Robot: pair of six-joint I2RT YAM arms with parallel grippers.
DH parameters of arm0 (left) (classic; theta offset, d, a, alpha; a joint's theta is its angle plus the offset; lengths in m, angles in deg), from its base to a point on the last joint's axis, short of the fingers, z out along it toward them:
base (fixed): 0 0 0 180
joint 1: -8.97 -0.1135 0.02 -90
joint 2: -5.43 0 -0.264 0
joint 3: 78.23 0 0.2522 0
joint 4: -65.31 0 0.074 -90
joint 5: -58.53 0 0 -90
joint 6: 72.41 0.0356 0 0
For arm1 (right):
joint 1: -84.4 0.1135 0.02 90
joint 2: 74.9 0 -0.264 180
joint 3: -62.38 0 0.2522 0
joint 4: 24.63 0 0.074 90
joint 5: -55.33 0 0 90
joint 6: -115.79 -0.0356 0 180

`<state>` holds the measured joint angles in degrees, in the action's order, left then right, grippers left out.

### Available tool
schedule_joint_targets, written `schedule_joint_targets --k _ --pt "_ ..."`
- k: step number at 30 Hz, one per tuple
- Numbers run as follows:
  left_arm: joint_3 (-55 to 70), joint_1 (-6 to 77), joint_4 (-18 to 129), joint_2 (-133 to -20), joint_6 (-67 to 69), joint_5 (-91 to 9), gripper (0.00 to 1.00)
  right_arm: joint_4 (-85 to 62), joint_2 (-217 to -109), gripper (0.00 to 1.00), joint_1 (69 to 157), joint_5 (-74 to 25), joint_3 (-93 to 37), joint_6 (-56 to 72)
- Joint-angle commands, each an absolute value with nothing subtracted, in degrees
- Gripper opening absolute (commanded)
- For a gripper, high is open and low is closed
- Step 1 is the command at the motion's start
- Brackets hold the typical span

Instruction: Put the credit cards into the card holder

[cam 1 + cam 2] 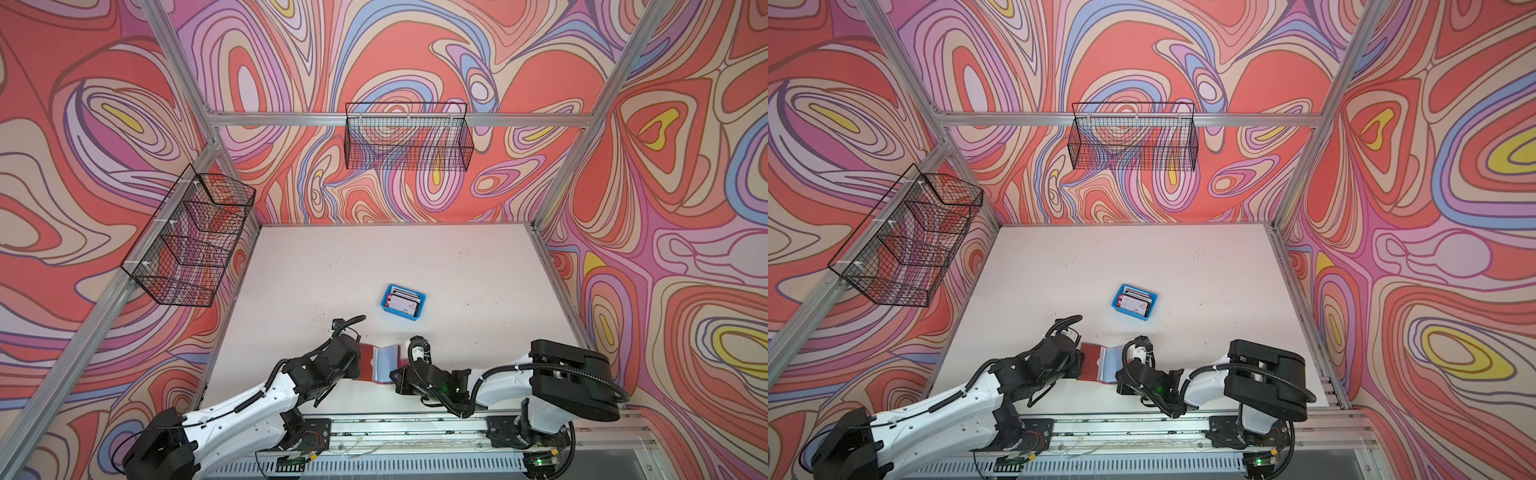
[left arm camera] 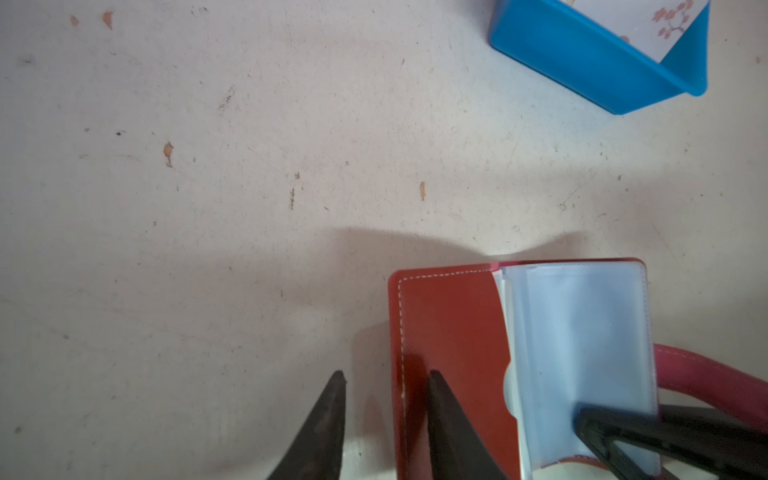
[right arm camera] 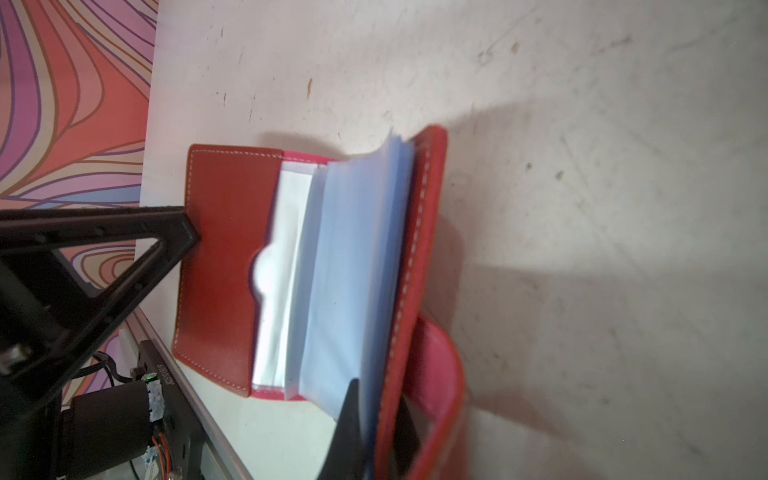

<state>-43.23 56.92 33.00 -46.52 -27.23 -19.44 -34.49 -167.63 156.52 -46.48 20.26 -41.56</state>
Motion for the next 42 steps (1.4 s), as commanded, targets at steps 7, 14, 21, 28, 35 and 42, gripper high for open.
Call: schedule_joint_targets --k 7,14,21,28,35,42 --pt "-44.02 56.26 36.08 -52.11 -27.43 -17.85 0.37 -21.71 -165.65 0.25 156.74 -51.48 16.13 -39.30" --pt "-43.81 56.08 38.01 -54.08 -27.32 -17.24 0.36 -16.21 -160.01 0.43 156.71 -55.42 15.79 -38.51" --pt "-44.06 56.13 37.13 -52.04 -27.59 -17.83 0.36 -11.90 -150.07 0.46 156.74 -58.07 16.11 -38.57" --pt "-44.57 56.07 37.01 -50.98 -27.54 -18.08 0.38 -13.52 -146.88 0.44 158.03 -56.39 14.59 -36.20" --pt "-42.04 56.08 34.63 -52.42 -26.51 -17.67 0.37 -13.53 -157.32 0.33 158.76 -53.85 9.83 -35.22" --pt "-41.91 56.03 35.29 -55.25 -27.45 -20.39 0.31 -13.62 -162.29 0.33 158.72 -56.37 9.43 -34.78"
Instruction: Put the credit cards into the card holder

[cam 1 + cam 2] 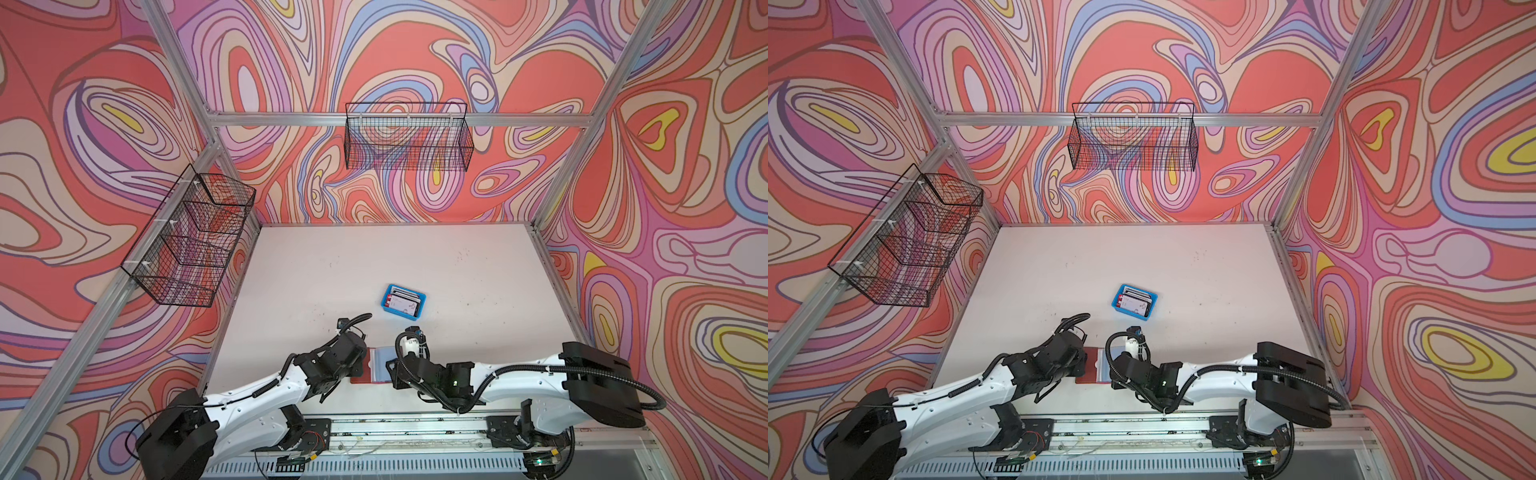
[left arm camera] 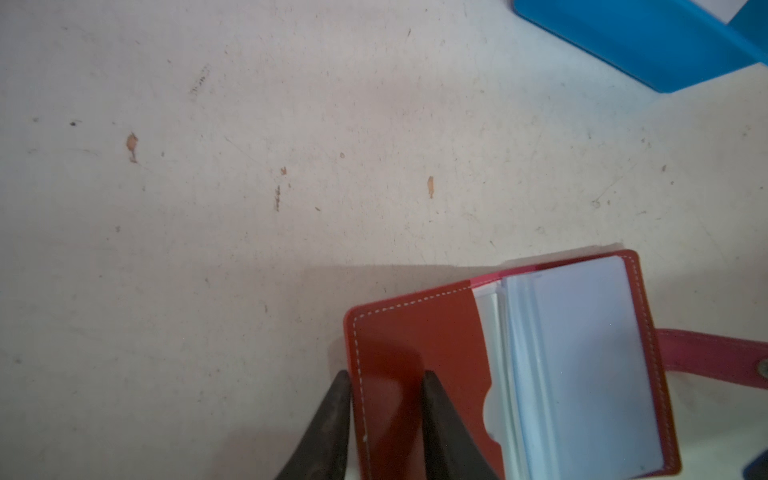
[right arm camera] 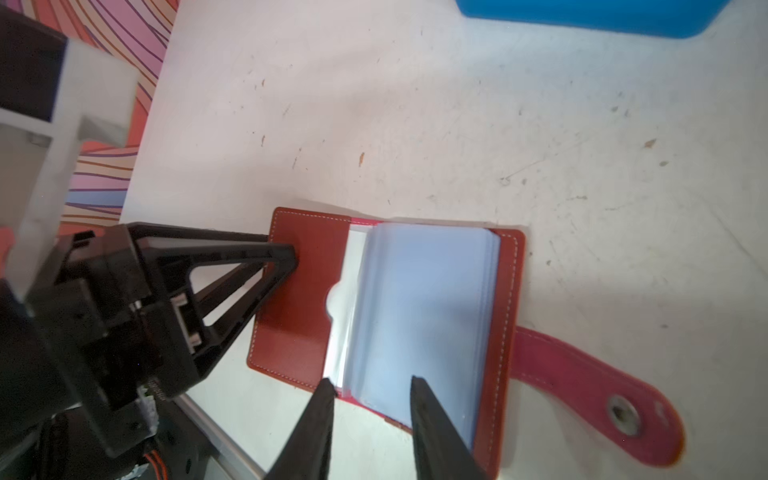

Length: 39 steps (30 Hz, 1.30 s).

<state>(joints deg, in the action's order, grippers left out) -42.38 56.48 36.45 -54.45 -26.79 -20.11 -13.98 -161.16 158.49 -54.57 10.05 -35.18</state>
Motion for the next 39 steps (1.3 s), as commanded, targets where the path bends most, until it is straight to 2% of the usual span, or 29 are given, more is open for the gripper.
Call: schedule_joint_targets --k 1,9,15,39 --pt "-42.60 56.08 36.04 -55.49 -27.89 -20.00 0.31 -13.23 -162.87 0.33 158.70 -56.49 8.95 -34.58" --pt "-43.99 56.00 38.29 -57.02 -28.22 -20.76 0.30 -9.66 -169.54 0.35 156.57 -54.58 4.77 -33.33" --pt "-43.88 56.06 37.66 -56.84 -28.05 -20.29 0.30 -7.27 -168.04 0.39 156.18 -58.47 5.49 -34.05" --pt "-45.49 56.07 37.42 -53.07 -26.80 -22.55 0.28 -16.14 -171.82 0.41 156.25 -49.92 5.37 -33.01"
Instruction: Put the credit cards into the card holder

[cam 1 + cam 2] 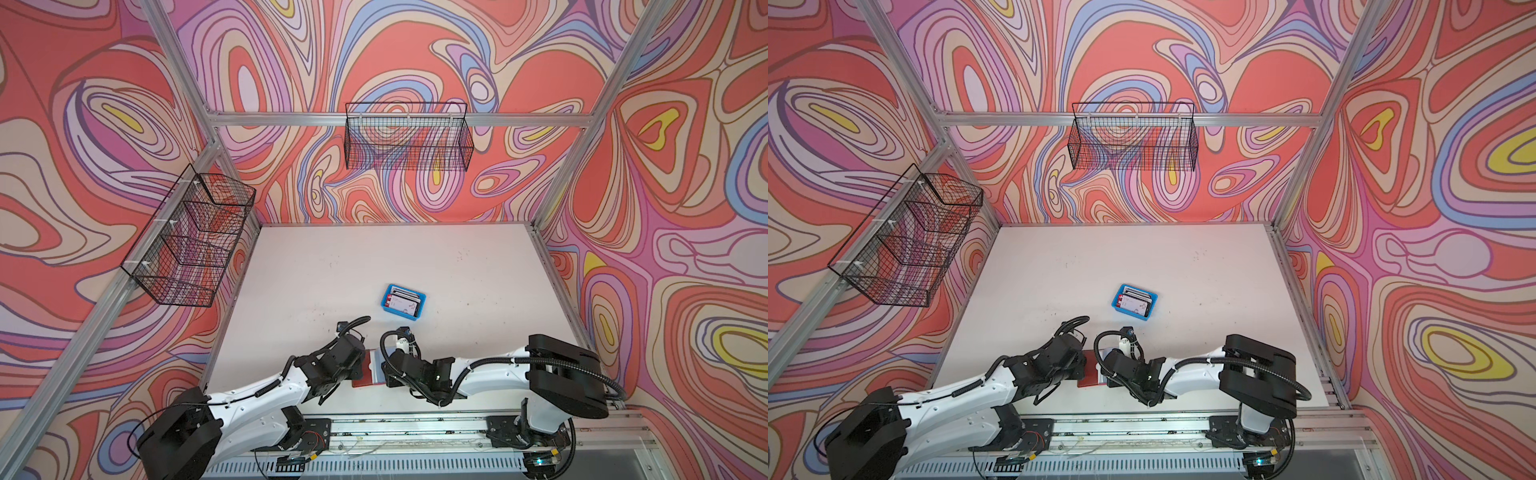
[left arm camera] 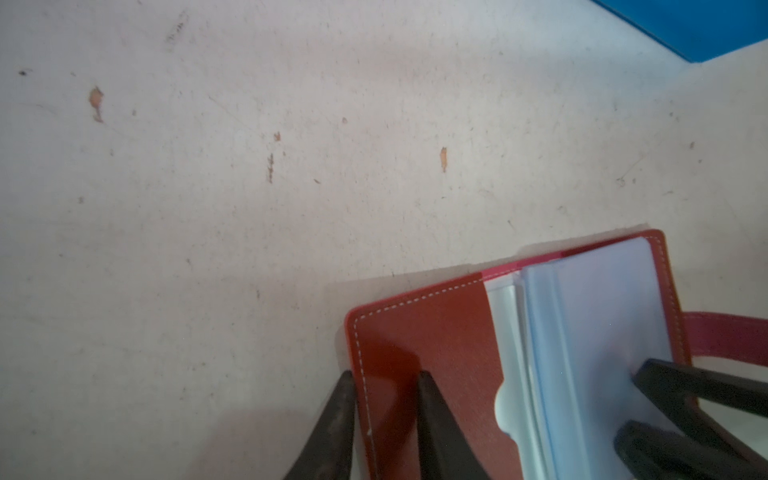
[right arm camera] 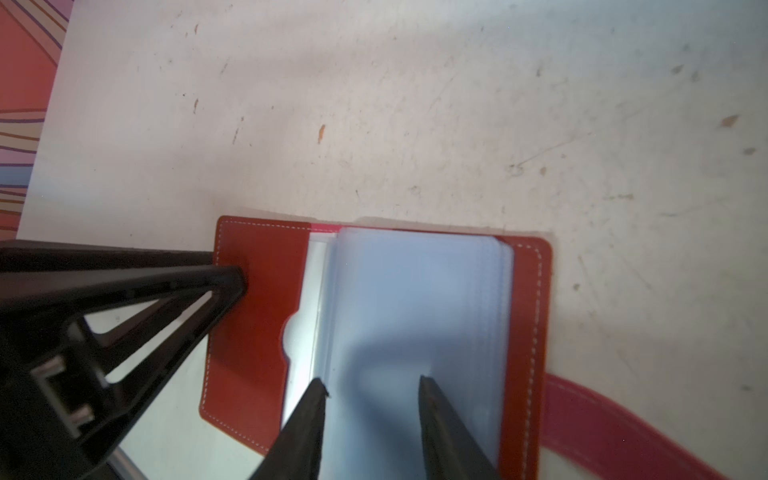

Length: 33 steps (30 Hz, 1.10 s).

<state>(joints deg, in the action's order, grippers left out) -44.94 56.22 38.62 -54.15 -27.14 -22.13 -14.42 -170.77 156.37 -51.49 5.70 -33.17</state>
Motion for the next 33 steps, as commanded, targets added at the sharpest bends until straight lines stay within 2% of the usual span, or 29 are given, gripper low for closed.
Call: schedule_joint_targets --k 1,15,23,33 --pt "-45.63 56.03 37.22 -52.69 -26.80 -22.30 0.28 -16.44 -171.89 0.41 156.19 -49.72 5.37 -33.09" --pt "-45.83 56.08 36.91 -51.51 -26.75 -22.35 0.28 -23.32 -171.23 0.42 156.16 -47.06 7.51 -34.85" --pt "-45.74 56.03 36.92 -51.44 -26.69 -22.11 0.28 -12.66 -167.77 0.42 156.19 -56.11 6.98 -36.29" --pt "-45.57 56.01 36.89 -51.88 -26.44 -22.06 0.28 -10.62 -168.29 0.42 156.16 -57.86 7.65 -36.95"
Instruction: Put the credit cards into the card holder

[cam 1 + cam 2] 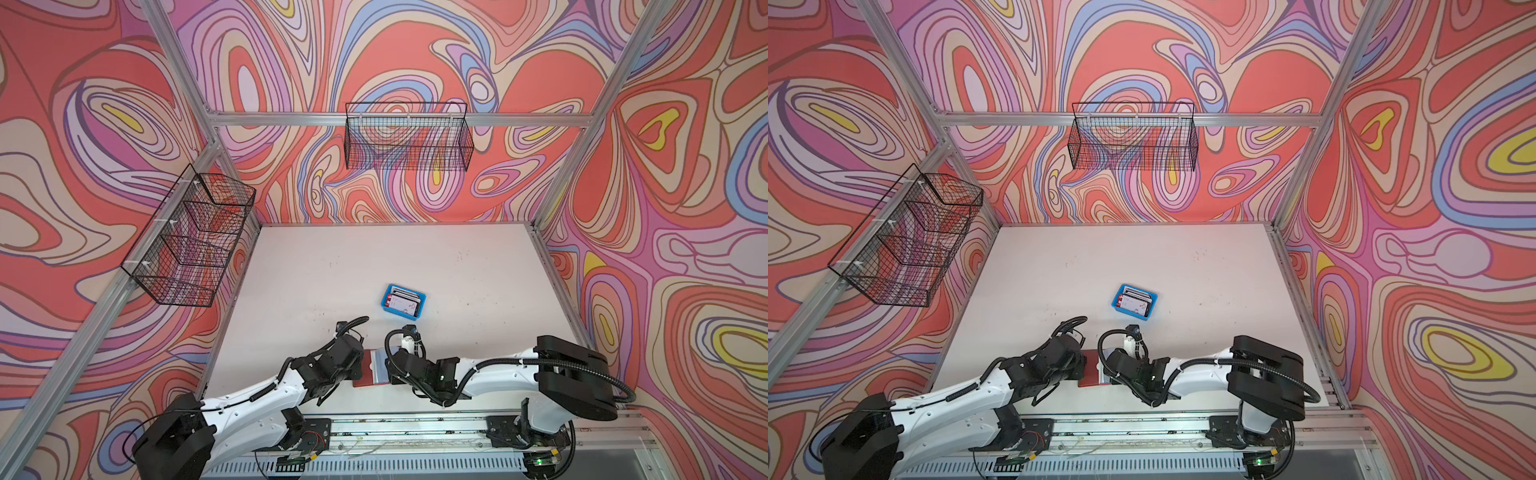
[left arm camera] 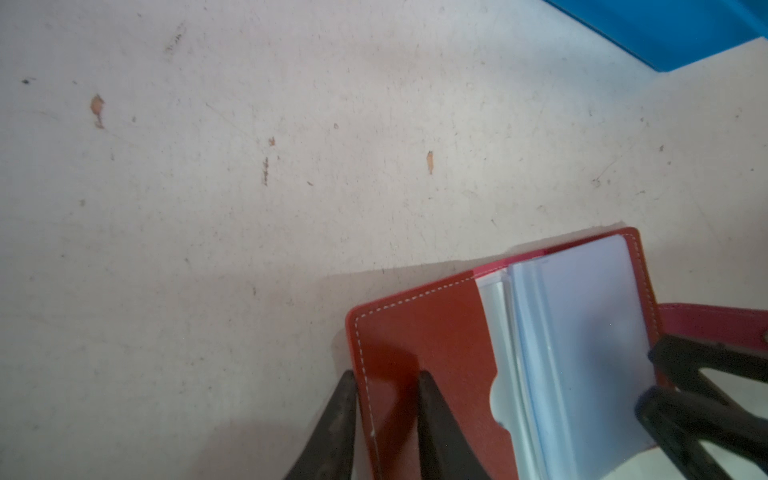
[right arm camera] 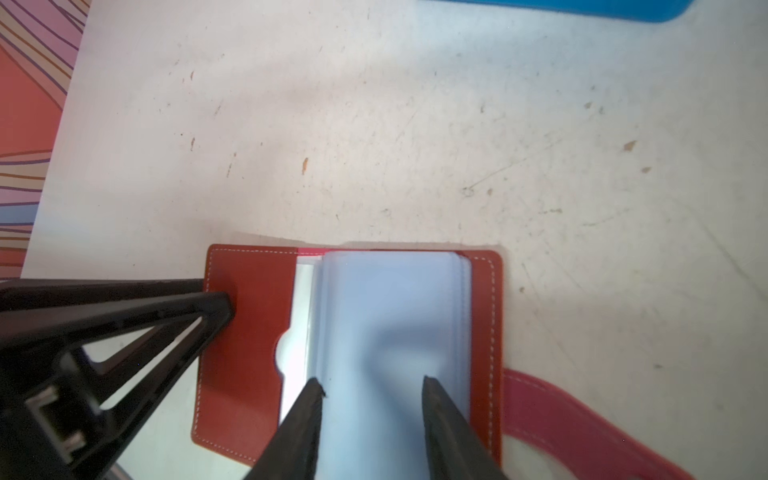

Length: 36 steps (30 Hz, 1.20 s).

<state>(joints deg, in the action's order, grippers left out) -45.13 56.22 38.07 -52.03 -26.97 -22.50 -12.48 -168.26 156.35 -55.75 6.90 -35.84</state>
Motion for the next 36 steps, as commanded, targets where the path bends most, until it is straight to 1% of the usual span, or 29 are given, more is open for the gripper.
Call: schedule_joint_targets --k 1,10,22,25,28,31,36 --pt "-45.57 56.07 36.93 -51.87 -26.44 -22.13 0.28 -10.52 -168.54 0.42 156.18 -57.92 7.48 -36.96" --pt "-45.39 56.03 36.87 -51.62 -26.27 -22.31 0.28 -10.11 -170.30 0.42 156.13 -57.83 7.04 -36.98" --pt "-45.39 56.08 36.91 -51.67 -26.14 -22.86 0.28 -16.88 -172.81 0.41 156.14 -52.76 7.13 -35.82" --pt "-45.47 56.02 36.94 -51.54 -26.09 -22.69 0.28 -18.05 -172.47 0.42 156.18 -52.29 7.22 -35.63" --pt "-45.48 56.07 36.91 -51.62 -26.09 -23.03 0.28 -20.78 -172.19 0.46 156.15 -50.84 7.79 -35.25" --pt "-45.61 56.05 36.94 -51.48 -26.01 -22.74 0.28 -23.77 -171.87 0.48 156.15 -49.38 8.36 -34.96" --pt "-45.60 56.01 35.32 -51.12 -25.99 -22.86 0.28 -24.23 -171.80 0.49 156.15 -49.16 7.74 -34.63"
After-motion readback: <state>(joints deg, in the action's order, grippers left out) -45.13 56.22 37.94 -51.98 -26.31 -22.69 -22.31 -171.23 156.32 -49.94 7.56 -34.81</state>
